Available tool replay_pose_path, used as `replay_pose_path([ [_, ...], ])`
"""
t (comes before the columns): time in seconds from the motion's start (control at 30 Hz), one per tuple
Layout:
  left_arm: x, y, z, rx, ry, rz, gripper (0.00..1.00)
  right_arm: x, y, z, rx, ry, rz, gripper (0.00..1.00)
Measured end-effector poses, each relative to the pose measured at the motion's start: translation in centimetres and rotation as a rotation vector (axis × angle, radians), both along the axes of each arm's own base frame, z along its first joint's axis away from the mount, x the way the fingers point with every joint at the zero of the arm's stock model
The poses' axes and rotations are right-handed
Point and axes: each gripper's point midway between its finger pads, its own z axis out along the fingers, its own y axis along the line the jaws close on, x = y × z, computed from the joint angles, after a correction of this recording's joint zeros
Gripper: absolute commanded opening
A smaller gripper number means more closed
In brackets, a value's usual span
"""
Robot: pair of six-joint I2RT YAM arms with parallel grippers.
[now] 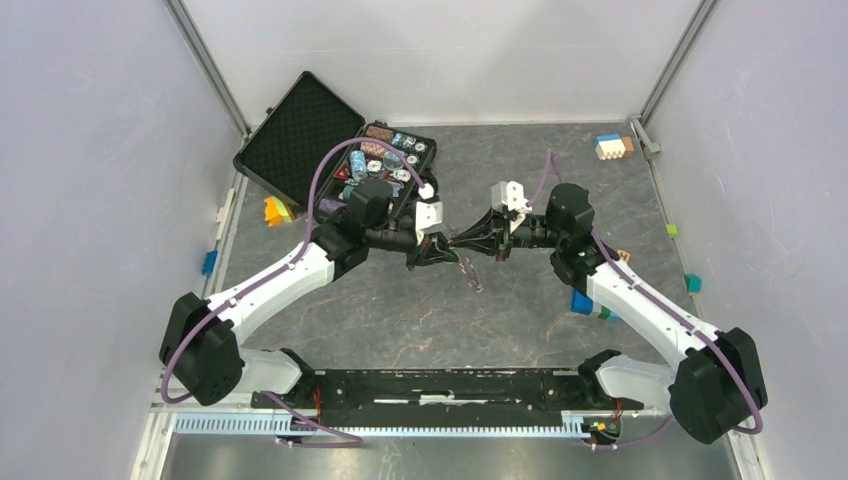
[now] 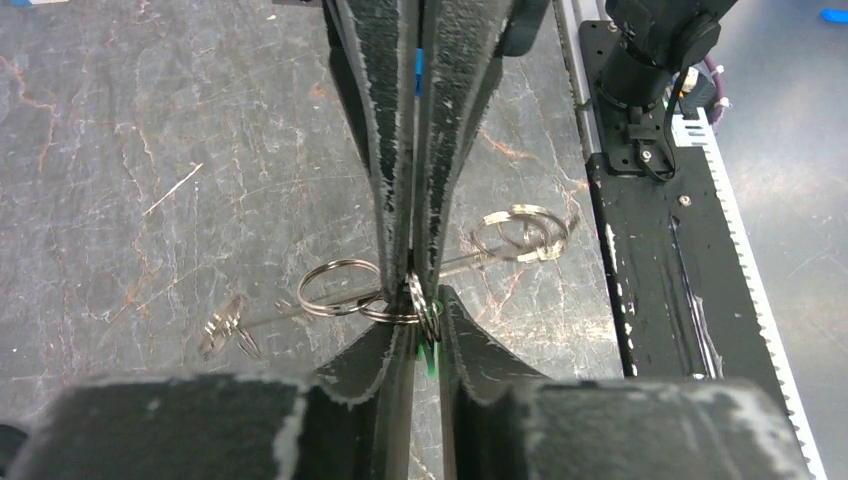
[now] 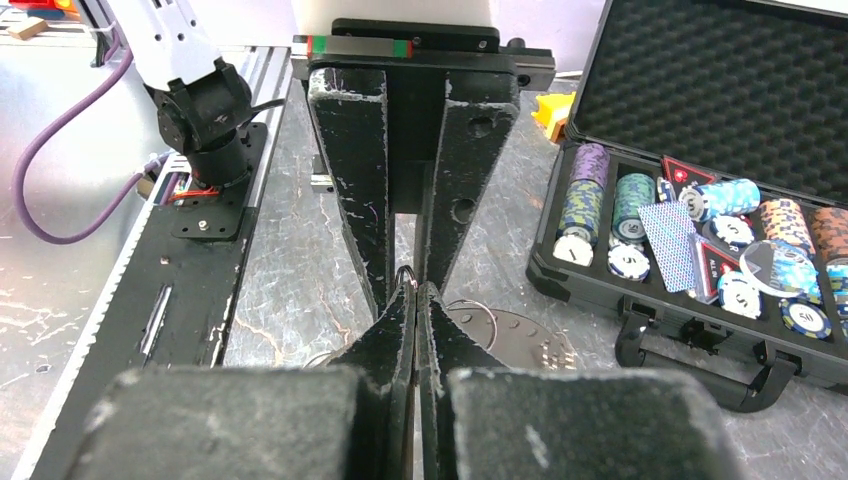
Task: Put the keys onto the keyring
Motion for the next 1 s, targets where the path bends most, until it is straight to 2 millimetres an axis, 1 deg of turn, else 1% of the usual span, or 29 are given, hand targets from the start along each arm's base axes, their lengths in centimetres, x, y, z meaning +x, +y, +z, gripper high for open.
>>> replay_pose_path([
  [0.17,0.5,0.0,0.3,-0.004,-0.023,0.017,0.4,-0.2,0.0,0.0,-0.003,-0.004,0.003,0.0],
  [0.2,0.5,0.0,0.4,-0.002,-0.028,0.02,0.45,-0.2,0.0,-0.1,-0.006,-0.007,0.002,0.0],
  [0.3,0.3,0.7,0.9,0.008,-0.053,0.02,0.55,-0.4,-0.2,-0.2,-0.015,-0.015,0.001,0.0],
  [0.37,0.1,1.3,1.5,0.016,-0.083,0.019,0.59,-0.5,-0.3,-0.3,-0.02,-0.016,0.001,0.0],
  [0.5,-0.5,2.4,3.4,0.023,-0.162,0.01,0.59,-0.5,-0.4,-0.5,-0.028,-0.016,-0.001,0.0],
  [0.53,-0.7,2.6,3.9,0.024,-0.184,0.003,0.59,-0.5,-0.4,-0.5,-0.03,-0.016,-0.001,0.0],
  [0.67,-0.9,2.8,5.1,0.022,-0.21,-0.007,0.54,-0.5,-0.4,-0.6,-0.032,-0.018,-0.002,0.0],
  [0.73,-0.9,2.7,5.3,0.024,-0.208,-0.01,0.5,-0.5,-0.4,-0.6,-0.033,-0.018,-0.002,0.0],
  [0.83,-0.5,2.4,5.3,0.027,-0.202,-0.014,0.48,-0.5,-0.4,-0.6,-0.034,-0.016,-0.002,0.0],
  [1.0,-0.1,1.9,4.2,0.046,-0.166,-0.028,0.39,-0.6,-0.4,-0.7,-0.035,-0.014,-0.001,0.0],
])
